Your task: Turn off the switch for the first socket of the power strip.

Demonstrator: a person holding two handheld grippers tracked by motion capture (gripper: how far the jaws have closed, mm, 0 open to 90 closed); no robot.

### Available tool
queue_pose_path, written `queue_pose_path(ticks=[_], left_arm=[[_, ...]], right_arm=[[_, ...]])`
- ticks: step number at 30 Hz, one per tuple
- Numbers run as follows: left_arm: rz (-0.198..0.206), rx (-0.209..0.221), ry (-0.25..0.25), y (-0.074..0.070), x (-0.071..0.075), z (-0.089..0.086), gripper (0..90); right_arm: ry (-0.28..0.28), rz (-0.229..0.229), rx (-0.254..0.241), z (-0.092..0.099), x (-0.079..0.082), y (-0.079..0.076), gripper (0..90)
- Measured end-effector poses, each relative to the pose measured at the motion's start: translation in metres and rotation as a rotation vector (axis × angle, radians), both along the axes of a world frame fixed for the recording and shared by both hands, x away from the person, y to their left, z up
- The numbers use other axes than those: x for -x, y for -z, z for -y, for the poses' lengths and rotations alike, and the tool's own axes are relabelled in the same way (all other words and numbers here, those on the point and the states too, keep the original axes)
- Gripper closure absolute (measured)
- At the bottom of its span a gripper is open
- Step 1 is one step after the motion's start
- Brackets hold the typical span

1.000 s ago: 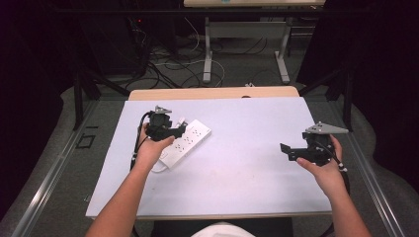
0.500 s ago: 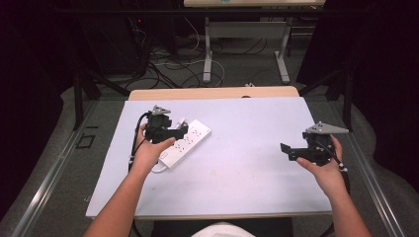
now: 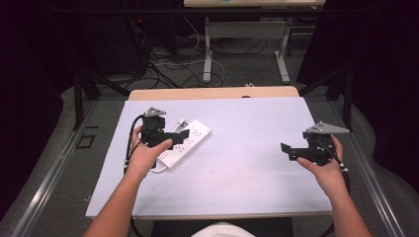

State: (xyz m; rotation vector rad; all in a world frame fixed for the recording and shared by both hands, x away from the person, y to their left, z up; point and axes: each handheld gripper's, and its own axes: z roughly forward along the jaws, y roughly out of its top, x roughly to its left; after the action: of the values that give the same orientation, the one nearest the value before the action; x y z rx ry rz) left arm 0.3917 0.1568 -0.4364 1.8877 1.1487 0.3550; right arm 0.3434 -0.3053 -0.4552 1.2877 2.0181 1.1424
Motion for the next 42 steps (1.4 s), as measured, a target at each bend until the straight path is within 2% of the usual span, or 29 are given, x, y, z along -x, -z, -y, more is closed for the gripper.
queue_pose_path(ticks=[2, 4, 6, 9, 11, 14, 18, 23, 27, 28, 30, 31, 39, 42], left_arm=[[-0.002, -0.005, 0.026, -0.002, 0.003, -0.003, 0.3], [0.011, 0.006, 0.018, -0.002, 0.007, -0.004, 0.3], [0.006, 0.021, 0.008, -0.003, 0.01, -0.006, 0.3], [0.026, 0.015, -0.007, -0.005, 0.014, -0.01, 0.3], [0.016, 0.009, -0.001, -0.007, 0.017, -0.013, 0.3], [0.024, -0.01, -0.002, -0.01, 0.021, -0.02, 0.3], [0.031, 0.001, -0.016, -0.012, 0.027, -0.029, 0.3], [0.032, 0.01, -0.054, -0.017, 0.033, -0.042, 0.7], [0.042, 0.031, -0.106, -0.019, 0.038, -0.053, 1.2], [0.035, 0.028, -0.102, -0.02, 0.039, -0.056, 1.4], [0.052, 0.037, -0.127, -0.019, 0.041, -0.061, 1.5], [0.04, 0.029, -0.119, -0.02, 0.043, -0.064, 1.6], [0.053, 0.04, -0.175, -0.014, 0.051, -0.088, 1.8], [0.044, 0.037, -0.187, -0.013, 0.054, -0.098, 1.8]], right_arm=[[-0.003, 0.007, 0.009, 0.001, 0.0, 0.0, 6.7], [-0.002, 0.004, 0.003, 0.0, 0.0, 0.0, 6.7], [0.001, 0.0, 0.0, 0.0, 0.001, -0.001, 6.7], [0.006, 0.009, 0.0, 0.0, 0.001, -0.002, 6.7], [0.002, 0.006, 0.003, 0.001, 0.001, -0.003, 6.7], [-0.002, 0.013, 0.004, 0.0, 0.002, -0.003, 6.7], [0.004, 0.019, -0.002, -0.002, 0.003, -0.005, 6.5], [0.003, 0.012, -0.009, -0.003, 0.004, -0.007, 6.5], [0.0, 0.006, -0.014, -0.003, 0.004, -0.007, 5.8], [0.003, 0.006, -0.016, -0.003, 0.004, -0.007, 5.6], [0.006, 0.004, -0.015, -0.003, 0.004, -0.008, 5.4], [0.008, 0.004, -0.015, -0.003, 0.004, -0.008, 5.3], [0.023, 0.009, -0.013, -0.002, 0.004, -0.008, 4.1], [0.025, 0.008, -0.014, -0.001, 0.004, -0.008, 3.2]])
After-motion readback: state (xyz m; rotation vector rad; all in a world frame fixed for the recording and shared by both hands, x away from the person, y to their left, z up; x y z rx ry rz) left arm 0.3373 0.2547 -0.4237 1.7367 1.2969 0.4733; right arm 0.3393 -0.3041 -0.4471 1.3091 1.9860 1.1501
